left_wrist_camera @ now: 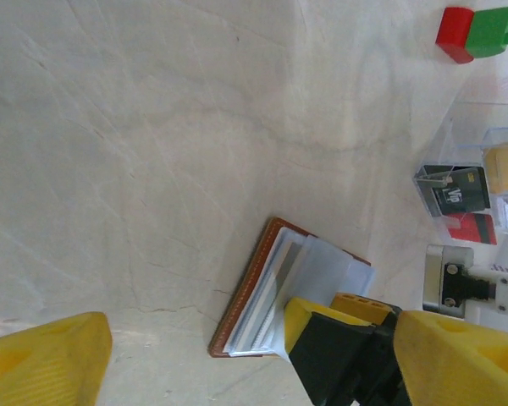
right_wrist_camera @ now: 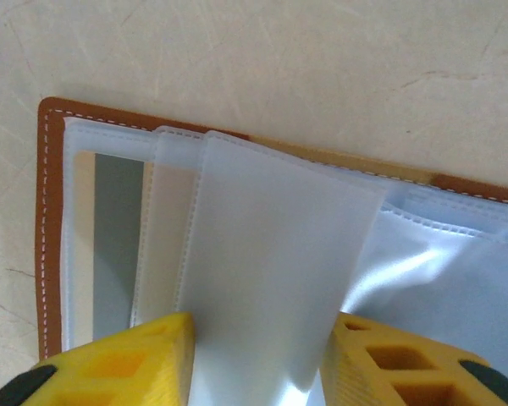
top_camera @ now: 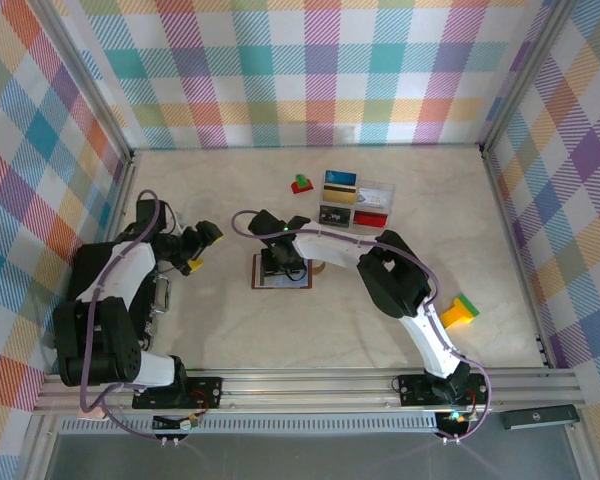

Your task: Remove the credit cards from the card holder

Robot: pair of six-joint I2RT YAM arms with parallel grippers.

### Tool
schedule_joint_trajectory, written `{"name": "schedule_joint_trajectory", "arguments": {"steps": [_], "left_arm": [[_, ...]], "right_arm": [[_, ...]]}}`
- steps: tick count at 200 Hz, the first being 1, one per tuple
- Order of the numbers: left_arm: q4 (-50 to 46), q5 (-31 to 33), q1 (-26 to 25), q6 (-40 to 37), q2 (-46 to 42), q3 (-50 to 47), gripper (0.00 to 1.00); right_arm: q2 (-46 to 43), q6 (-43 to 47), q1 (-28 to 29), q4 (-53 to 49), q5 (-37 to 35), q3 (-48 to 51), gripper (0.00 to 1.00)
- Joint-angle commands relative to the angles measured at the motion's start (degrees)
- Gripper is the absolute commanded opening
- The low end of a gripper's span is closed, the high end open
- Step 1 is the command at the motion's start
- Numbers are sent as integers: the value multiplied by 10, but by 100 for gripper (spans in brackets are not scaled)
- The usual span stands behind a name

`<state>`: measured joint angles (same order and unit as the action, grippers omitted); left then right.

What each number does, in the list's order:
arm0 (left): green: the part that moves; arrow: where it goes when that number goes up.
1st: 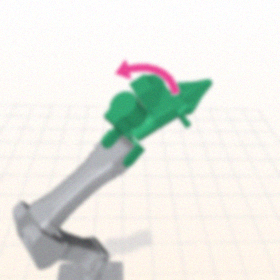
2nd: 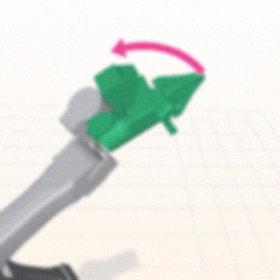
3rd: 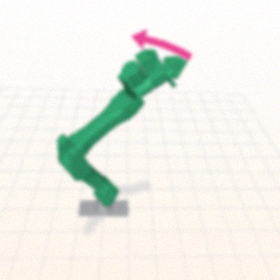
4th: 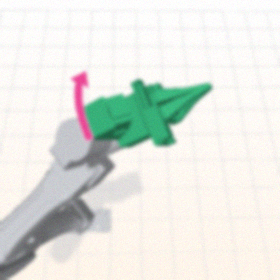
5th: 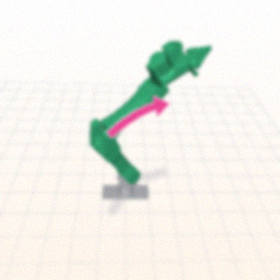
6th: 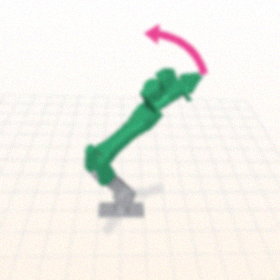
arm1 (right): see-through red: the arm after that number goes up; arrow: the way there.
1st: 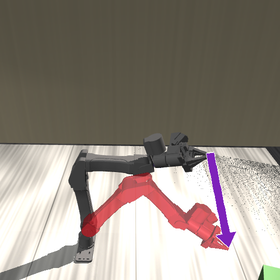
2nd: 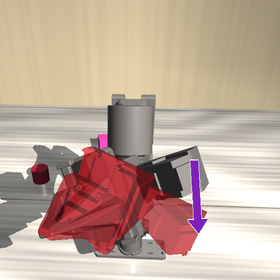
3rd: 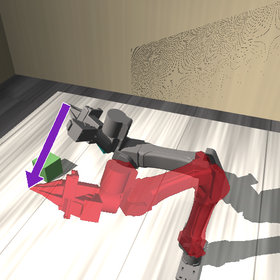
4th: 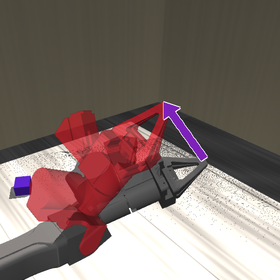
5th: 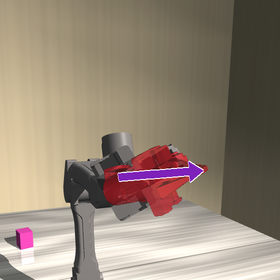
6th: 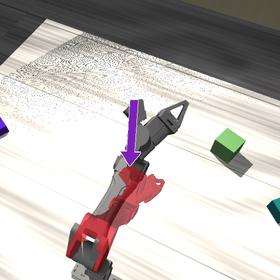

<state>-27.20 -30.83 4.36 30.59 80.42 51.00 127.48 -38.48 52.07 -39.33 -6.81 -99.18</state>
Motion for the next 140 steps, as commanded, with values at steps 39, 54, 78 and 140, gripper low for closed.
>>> {"name": "schedule_joint_trajectory", "arguments": {"steps": [39,54,78,140], "left_arm": [[59,-38,-68,35,88,8,56],[70,-39,-85,41,104,6,48],[92,-45,-113,53,129,4,38],[130,-51,-170,69,183,12,13]], "right_arm": [[0,-1,-5,28,26,52,35],[-7,0,-6,38,26,58,34],[-15,0,-7,43,23,63,34],[-18,-4,-9,40,14,69,31]]}}
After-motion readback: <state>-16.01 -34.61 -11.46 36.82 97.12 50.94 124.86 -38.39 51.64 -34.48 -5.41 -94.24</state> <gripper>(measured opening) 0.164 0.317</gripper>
